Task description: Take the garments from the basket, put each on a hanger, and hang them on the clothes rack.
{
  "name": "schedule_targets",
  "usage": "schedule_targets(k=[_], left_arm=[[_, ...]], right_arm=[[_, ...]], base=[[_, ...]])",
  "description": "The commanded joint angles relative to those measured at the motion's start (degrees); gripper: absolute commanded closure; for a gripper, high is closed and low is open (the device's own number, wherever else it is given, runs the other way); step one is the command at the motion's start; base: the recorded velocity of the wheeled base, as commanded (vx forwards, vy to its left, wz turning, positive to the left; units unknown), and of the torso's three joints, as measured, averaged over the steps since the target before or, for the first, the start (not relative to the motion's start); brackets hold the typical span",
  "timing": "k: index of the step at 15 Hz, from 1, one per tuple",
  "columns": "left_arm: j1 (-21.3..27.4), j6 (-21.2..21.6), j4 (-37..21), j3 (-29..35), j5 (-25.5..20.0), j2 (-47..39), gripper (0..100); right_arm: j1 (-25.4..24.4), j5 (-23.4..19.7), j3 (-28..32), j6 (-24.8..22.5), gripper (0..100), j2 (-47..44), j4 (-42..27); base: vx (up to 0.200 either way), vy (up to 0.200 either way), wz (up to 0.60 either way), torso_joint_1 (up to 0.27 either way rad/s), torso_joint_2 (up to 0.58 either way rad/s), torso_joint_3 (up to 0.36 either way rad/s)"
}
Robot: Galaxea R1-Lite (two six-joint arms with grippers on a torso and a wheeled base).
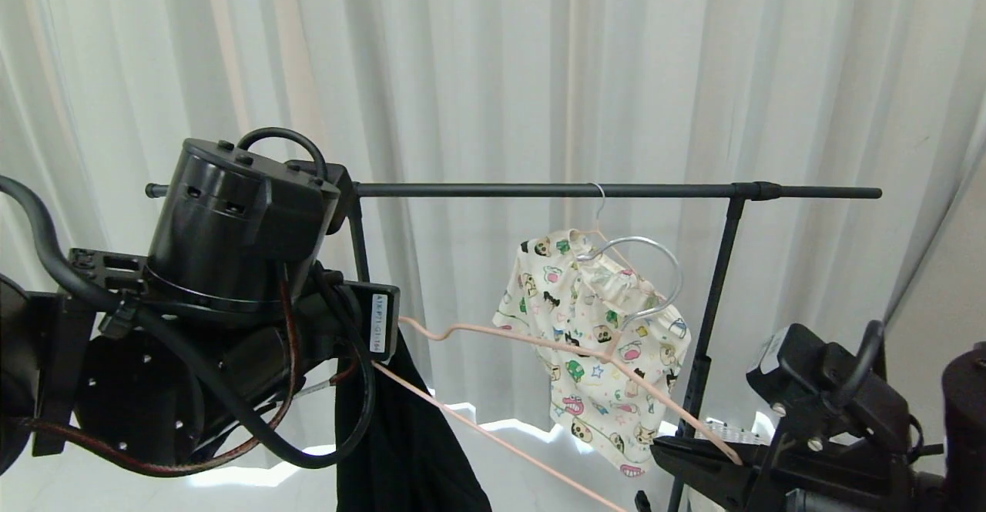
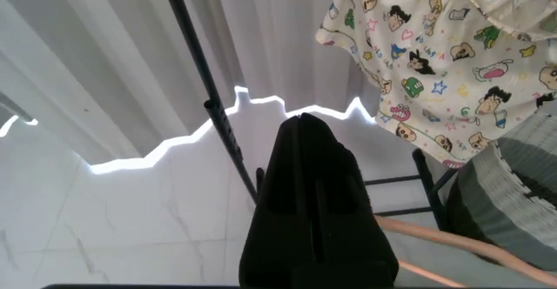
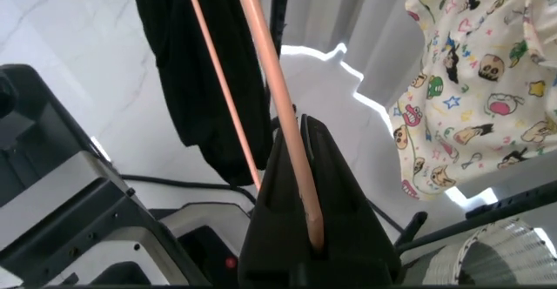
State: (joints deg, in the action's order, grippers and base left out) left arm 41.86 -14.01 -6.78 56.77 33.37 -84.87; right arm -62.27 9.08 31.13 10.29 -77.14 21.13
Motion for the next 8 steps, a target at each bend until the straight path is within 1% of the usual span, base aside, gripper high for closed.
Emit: schedule_targets(k=[1,2,4,6,8], left_arm=[[0.15,-0.06,0.01,0.01,0.03,0.41,100],[0.15,-0.14,0.01,0.09,0.03,0.58,100],[1.20,-0.23,0.01,0.18,-0.06,1.37,100],[4.02,-1.11,0.27,0.36,-0.23,1.90,100],[5.95,-1.20,1.07,0.62,-0.32,1.90,100]], right_arm=[[0.31,0.15,0.15,0.96,100,-3.10,0.85],[0.75,0.15,0.24,2.02,100,-4.16,1.81],[0.75,0.15,0.33,2.37,100,-6.18,4.27],[0.57,0.15,0.77,2.46,100,-8.99,6.47],[0.31,0.15,2.79,2.63,100,-11.36,6.65]], base=[[0.000,0.000,0.00,0.000,0.00,0.000],[0.000,0.000,0.00,0.000,0.00,0.000],[0.000,0.000,0.00,0.000,0.00,0.000],[0.000,0.000,0.00,0.000,0.00,0.000],[0.000,0.000,0.00,0.000,0.00,0.000]])
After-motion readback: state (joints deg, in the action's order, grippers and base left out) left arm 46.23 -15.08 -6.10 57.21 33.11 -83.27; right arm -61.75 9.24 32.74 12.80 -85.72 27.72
